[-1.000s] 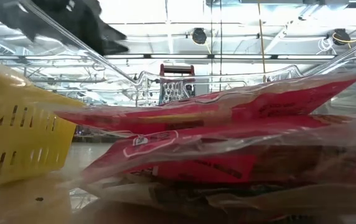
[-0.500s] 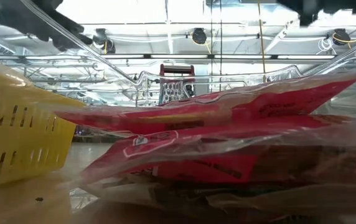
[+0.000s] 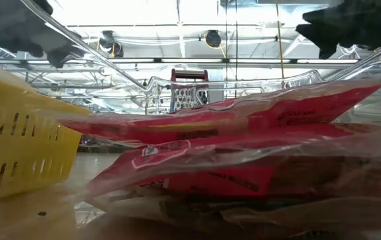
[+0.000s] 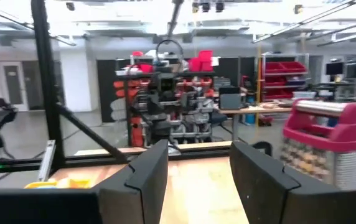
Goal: Pick & Place Food Item
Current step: Return to Home Position
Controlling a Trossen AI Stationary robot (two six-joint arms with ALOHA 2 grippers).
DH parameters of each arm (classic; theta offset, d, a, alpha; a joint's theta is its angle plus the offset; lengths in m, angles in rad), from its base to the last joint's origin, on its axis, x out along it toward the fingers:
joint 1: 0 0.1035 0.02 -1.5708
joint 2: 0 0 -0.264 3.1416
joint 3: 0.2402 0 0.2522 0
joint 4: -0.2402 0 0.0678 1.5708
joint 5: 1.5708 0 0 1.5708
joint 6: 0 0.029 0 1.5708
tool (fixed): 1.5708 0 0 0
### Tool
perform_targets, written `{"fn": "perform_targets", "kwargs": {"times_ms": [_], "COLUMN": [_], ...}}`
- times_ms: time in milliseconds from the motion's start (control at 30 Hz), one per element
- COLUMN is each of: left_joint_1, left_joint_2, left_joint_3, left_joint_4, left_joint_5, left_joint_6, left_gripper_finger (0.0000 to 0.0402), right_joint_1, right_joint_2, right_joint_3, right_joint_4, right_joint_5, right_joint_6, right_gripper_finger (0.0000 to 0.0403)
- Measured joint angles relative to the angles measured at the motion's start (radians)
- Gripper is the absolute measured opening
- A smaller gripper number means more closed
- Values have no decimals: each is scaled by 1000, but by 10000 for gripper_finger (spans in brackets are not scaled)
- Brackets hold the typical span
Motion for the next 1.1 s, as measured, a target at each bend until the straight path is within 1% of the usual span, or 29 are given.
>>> {"fn": "perform_targets", "kwargs": {"times_ms": [133, 200, 333, 467, 533, 733, 933, 1000, 1100], "left_joint_1": [0, 0, 0, 0, 0, 0, 0, 0, 0], "left_joint_2": [-67, -94, -127, -131, -131, -131, -131, -131, -131], "left_joint_3": [-1, -1, -1, -8, -27, -107, -204, -232, -250], "left_joint_4": [-56, -74, -86, -81, -52, 33, 160, 202, 213], "left_joint_5": [-1, 4, 22, 22, 22, 25, 59, 59, 42], "left_joint_6": [-35, -46, -44, -51, -76, -134, -151, -157, -160], "left_gripper_finger": [274, 274, 274, 274, 274, 275, 274, 274, 274], "right_joint_1": [-79, -102, -127, -144, -153, -171, -171, -171, -171], "right_joint_2": [-104, -141, -171, -176, -177, -174, -174, -174, -174], "right_joint_3": [-1, -2, -55, -132, -157, -168, -169, -170, -171], "right_joint_4": [-126, -154, -123, -27, 22, 15, 8, 7, -8], "right_joint_5": [-23, -26, -24, -24, -19, -23, -22, -10, 40], "right_joint_6": [1, 1, -15, -11, -11, -18, -18, -30, -57], "right_gripper_finger": [161, 162, 161, 158, 158, 164, 161, 161, 162]}}
